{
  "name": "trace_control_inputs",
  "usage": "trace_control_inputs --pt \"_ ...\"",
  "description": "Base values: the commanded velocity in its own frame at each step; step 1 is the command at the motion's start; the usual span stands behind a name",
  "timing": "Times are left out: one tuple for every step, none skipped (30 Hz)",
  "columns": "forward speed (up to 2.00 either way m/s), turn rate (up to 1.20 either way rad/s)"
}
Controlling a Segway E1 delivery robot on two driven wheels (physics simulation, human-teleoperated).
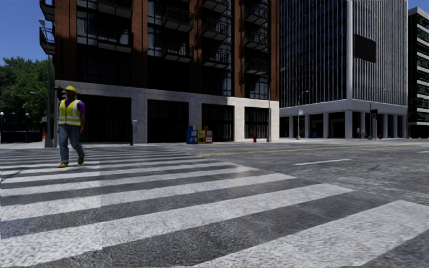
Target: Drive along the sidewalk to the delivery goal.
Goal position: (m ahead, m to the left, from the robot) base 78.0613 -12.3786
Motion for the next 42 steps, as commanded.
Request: trace_control_inputs --pt "1.7 0.0" --pt "1.7 0.0" --pt "1.7 0.0" --pt "1.7 0.0" --pt "1.7 0.0" --pt "1.7 0.0" --pt "1.7 0.0" --pt "1.7 0.0" --pt "1.7 0.0" --pt "1.7 0.0" --pt "1.7 0.0" --pt "1.7 0.13" --pt "1.7 0.26" --pt "1.7 0.39" --pt "1.7 0.39" --pt "1.7 0.46" --pt "1.7 0.5" --pt "1.7 0.57" --pt "1.7 0.6" --pt "1.7 0.61" --pt "1.7 0.61" --pt "1.7 0.61" --pt "1.7 0.61" --pt "1.7 0.61" --pt "1.7 0.61" --pt "1.7 0.61" --pt "1.7 0.61" --pt "1.7 0.61" --pt "1.7 0.61" --pt "1.7 0.61" --pt "1.7 0.6" --pt "1.7 0.6" --pt "1.7 0.6" --pt "1.7 0.6" --pt "1.7 0.6" --pt "1.7 0.49" --pt "1.7 0.49" --pt "1.7 0.37" --pt "1.7 0.35" --pt "1.7 0.35" --pt "1.7 0.34" --pt "1.7 0.34"
